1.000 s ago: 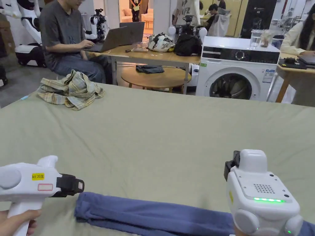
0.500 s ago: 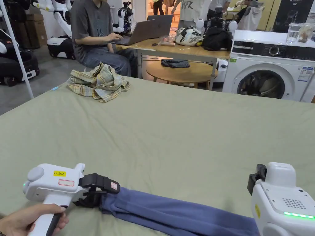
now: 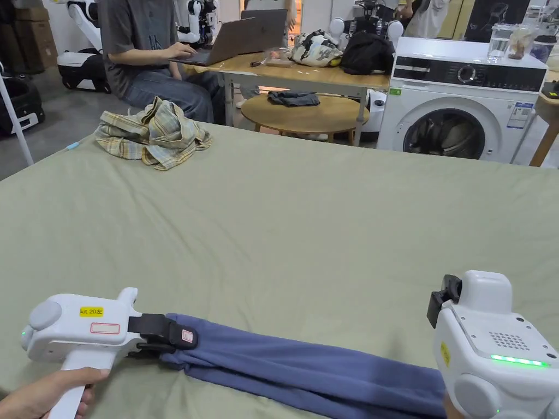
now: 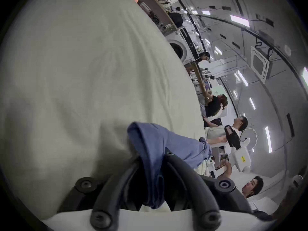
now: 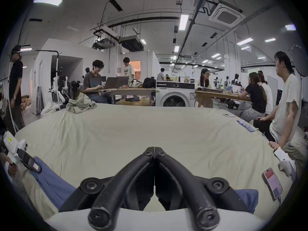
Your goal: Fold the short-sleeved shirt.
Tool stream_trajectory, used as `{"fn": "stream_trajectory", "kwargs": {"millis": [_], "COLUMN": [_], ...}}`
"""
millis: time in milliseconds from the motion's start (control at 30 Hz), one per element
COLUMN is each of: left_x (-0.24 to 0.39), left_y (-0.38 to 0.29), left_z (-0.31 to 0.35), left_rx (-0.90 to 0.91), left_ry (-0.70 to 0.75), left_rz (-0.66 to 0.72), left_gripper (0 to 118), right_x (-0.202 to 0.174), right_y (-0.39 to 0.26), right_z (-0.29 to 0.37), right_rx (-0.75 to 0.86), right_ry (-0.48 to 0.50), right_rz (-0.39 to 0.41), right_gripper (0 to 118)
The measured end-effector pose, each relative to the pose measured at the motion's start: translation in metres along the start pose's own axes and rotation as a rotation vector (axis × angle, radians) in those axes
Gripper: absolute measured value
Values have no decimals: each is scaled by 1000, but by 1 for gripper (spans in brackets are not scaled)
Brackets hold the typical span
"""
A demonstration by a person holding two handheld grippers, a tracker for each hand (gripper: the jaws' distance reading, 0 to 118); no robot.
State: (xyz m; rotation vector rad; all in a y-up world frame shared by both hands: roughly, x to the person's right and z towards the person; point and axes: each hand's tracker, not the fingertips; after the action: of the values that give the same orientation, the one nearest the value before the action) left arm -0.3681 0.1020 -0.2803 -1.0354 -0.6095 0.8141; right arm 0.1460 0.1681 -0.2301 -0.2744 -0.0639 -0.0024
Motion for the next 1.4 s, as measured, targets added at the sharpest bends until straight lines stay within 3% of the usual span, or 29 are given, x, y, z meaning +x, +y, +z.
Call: {"fn": "stream_trajectory", "kwargs": {"millis": [200,433,567,700,833,1000,1400], "left_x": [24,52,71,96,123,152,157], "left_y": [4,4,1,-5,-10,-14,-32], "left_z": [27,74,74,65,40,-11,-180], "left_rx": [44,118,98,91,36,-33,-266], "left_ry": [-35,71,149,95,-21,-58,210], "left_rz": [-21,-26,-59,-60,-56,-63,-72], "left_gripper": [5,5,5,5,5,5,5], "right_x": [4,0,-7,-10,-13,-12,14], "right_y": [1,3,5,7,10,10,-1], "right_z": [-2,-2,-4,-4,0,4,6], "right_rx": [-4,-1,1,1,7,9,-32], "right_ry": [2,21,38,58,67,72,25], "right_rz": [1,1,5,-5,-3,-1,3], "right_gripper": [0,0,0,0,0,0,0]}}
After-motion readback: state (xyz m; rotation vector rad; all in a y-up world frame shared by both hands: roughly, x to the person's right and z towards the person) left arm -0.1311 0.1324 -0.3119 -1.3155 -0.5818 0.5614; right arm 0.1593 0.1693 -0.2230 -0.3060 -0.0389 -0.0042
